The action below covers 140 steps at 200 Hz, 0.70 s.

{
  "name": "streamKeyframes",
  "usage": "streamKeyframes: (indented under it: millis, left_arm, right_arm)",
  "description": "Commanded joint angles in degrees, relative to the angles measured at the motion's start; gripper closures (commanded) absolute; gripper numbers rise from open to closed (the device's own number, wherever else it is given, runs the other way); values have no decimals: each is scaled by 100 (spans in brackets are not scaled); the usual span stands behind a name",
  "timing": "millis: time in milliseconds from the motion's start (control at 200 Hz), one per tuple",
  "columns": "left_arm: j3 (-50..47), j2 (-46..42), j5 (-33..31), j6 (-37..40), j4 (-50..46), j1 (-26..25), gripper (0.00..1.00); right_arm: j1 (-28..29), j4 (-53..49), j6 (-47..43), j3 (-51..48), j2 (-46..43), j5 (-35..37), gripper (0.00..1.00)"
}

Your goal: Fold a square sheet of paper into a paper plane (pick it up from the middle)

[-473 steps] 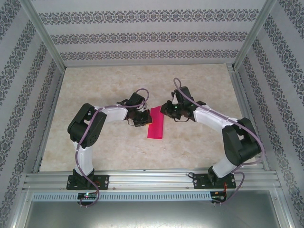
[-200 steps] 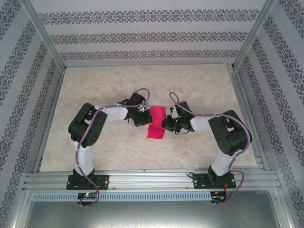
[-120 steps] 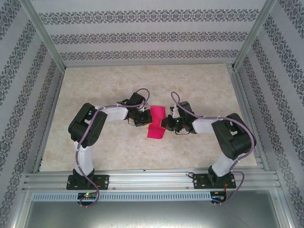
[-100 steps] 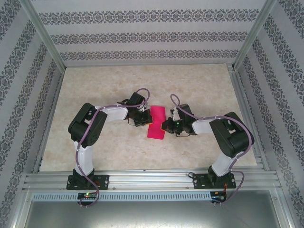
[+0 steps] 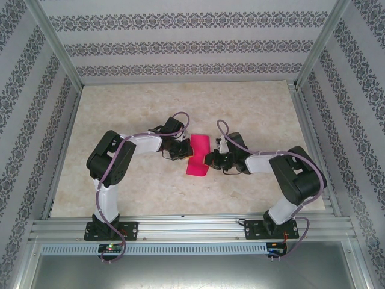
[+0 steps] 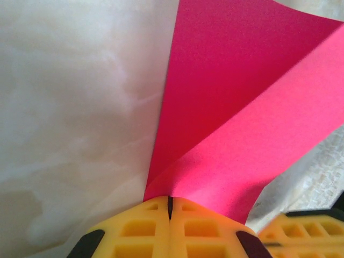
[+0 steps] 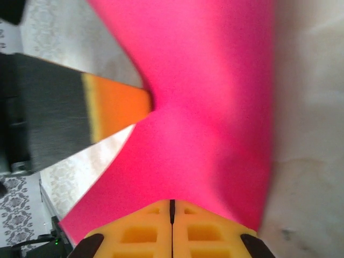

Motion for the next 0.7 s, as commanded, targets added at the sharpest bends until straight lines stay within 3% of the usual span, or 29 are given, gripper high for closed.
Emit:
streamKeyframes:
  millis: [0, 410, 694]
  left_arm:
    - [-42, 281, -274, 125, -454, -97, 100]
    - [-2, 285, -266, 151, -505, -92, 100]
    - [9, 290, -275, 161, -525, -99, 100]
  right_arm:
    - [116, 37, 22, -55, -166, -128, 93]
    - [248, 608, 160, -509, 554, -31, 93]
    - [264, -29, 17, -347, -366, 30, 93]
